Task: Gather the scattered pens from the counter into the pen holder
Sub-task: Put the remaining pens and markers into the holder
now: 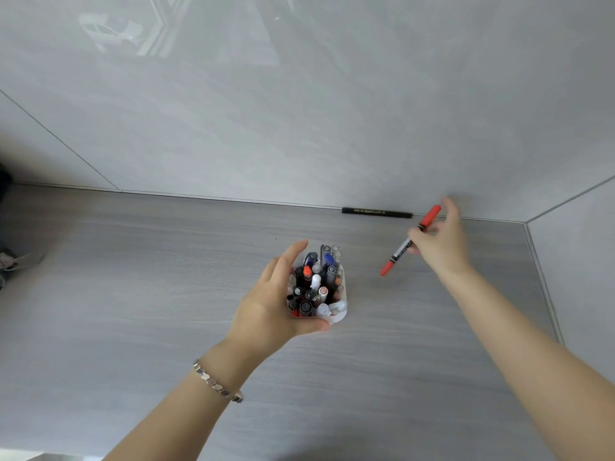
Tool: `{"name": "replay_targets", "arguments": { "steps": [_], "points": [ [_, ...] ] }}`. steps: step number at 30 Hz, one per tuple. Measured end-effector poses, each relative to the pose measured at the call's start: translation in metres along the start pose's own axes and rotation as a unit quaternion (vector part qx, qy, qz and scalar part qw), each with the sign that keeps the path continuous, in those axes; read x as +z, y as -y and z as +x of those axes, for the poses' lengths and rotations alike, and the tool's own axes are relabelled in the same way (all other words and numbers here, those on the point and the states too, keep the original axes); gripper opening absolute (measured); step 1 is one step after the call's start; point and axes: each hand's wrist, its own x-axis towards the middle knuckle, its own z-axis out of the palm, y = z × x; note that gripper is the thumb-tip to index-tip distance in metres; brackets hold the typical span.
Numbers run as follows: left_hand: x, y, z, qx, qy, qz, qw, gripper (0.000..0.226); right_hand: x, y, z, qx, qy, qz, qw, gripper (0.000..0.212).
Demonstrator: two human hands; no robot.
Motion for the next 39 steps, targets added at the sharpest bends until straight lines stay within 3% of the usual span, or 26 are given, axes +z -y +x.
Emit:
{"name": "replay_targets", "arguments": {
  "steps": [4,6,9,12,17,20,22,25,27,31,33,36,39],
  "points": [
    [-0.001,-0.005,0.0,-0.003,-0.002,-0.002,1.0,0.104,-0.013,0.037,-0.07,-0.217,0.056,0.163,0.961,0.063],
    [-0.001,-0.007,0.0,-0.006,-0.001,-0.006,1.0,0.103,-0.005,0.038,-0.095,-0.283,0.111,0.17,0.937,0.065],
    [-0.001,-0.008,-0.001,-0.005,-0.006,-0.004,1.0,0.103,0.019,0.018,-0.11,-0.33,0.145,0.087,0.929,0.051],
    [-0.001,-0.008,-0.002,-0.003,-0.01,-0.004,1.0,0.105,0.037,0.002,-0.112,-0.436,0.108,-0.055,0.892,0.027],
    [-0.001,-0.006,-0.002,0.006,-0.019,0.003,1.0,0.106,0.037,-0.011,-0.114,-0.42,0.038,-0.067,0.904,0.024],
    [0.0,-0.004,-0.002,0.007,-0.018,0.0,1.0,0.105,0.03,-0.009,-0.107,-0.476,0.018,-0.149,0.867,0.017],
    [0.0,-0.004,-0.001,0.009,-0.016,0.0,1.0,0.106,0.028,-0.009,-0.104,-0.499,0.061,-0.183,0.845,0.018],
    [0.001,-0.004,-0.002,0.012,-0.017,0.005,1.0,0.108,0.022,-0.004,-0.098,-0.459,0.195,-0.141,0.855,0.025],
    [0.002,-0.003,-0.003,0.014,-0.017,0.006,1.0,0.108,0.014,0.001,-0.081,-0.425,0.23,-0.112,0.868,0.025],
    [0.002,-0.007,-0.003,0.01,-0.013,0.014,1.0,0.106,0.016,-0.002,-0.009,-0.325,0.06,-0.259,0.908,0.029],
    [0.002,-0.011,-0.004,0.025,-0.019,0.033,0.999,0.104,0.023,-0.012,0.023,-0.251,0.071,-0.362,0.895,0.037],
    [0.002,-0.015,-0.001,0.068,-0.043,0.048,0.996,0.102,0.031,-0.028,0.043,-0.222,0.104,-0.479,0.843,0.04],
    [0.004,-0.023,0.006,0.093,-0.05,0.097,0.99,0.103,0.034,-0.036,0.043,-0.192,0.092,-0.492,0.844,0.034]
  ]
}}
